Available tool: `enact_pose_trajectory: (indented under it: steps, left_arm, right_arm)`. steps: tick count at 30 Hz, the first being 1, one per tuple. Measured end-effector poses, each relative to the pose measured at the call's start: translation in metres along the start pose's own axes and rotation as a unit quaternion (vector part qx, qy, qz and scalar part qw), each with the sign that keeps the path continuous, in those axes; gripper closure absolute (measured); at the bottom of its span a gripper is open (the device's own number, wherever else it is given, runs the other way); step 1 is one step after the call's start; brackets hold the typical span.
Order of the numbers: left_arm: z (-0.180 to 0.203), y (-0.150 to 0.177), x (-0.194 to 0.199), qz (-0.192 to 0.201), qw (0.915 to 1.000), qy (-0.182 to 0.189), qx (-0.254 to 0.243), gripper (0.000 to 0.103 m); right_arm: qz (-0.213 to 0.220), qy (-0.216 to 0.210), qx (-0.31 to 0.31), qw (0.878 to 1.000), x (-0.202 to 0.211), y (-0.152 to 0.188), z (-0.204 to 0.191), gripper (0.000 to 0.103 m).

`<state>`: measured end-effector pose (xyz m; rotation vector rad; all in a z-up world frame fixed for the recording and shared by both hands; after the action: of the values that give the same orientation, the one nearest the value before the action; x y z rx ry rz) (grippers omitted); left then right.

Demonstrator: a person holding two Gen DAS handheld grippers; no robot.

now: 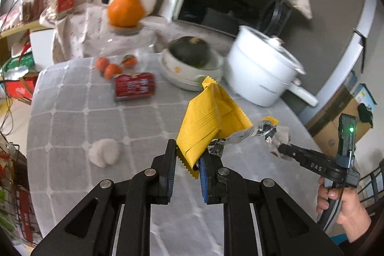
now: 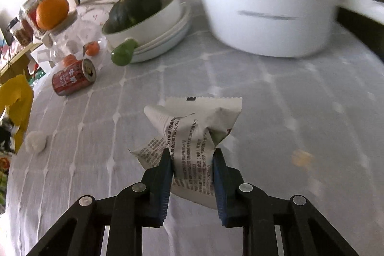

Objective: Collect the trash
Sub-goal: 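Carry both wrappers over the white bin and open the left tool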

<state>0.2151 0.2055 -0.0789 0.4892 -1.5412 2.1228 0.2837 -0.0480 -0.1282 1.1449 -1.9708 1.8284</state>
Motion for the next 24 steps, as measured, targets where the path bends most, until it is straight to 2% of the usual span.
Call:
enact_pose_trajectory:
  steps: [8, 14, 20, 24]
  left_arm:
    - [0.092, 0.025, 0.027, -0.002, 0.9984, 0.041, -0.039, 0.085]
    - [0.16, 0.057, 0.027, -0.02, 0.9947, 0.081, -0.061, 0.084]
    - [0.229, 0.099, 0.019, -0.054, 0.9867, 0.119, -0.097, 0.084]
    - [0.273, 0.129, 0.011, -0.083, 0.9776, 0.141, -0.133, 0.084]
  right_arm:
    - [0.031, 0.025, 0.006, 0.999, 0.103, 0.015, 0.046, 0.075]
    - [0.045, 0.053, -0.001, 0.998, 0.172, 0.038, 0.093, 0.075]
    - [0.025, 0.098, -0.042, 0.994, 0.221, 0.073, 0.15, 0.075]
    - [-0.001, 0.114, -0.102, 0.988, 0.242, 0.1, 0.186, 0.075]
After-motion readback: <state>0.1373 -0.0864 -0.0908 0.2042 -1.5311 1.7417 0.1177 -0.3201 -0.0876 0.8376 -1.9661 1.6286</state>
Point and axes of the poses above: each gripper's, at about its wrist camera, not at the fingertips, and x roughly against the way its jaws point, z to its right, y to its underside, the point moved 6 cm from there along -x, roughly the way its jaws point, and after that the axes turned 9 degrees about z, right-handed, at the moved point
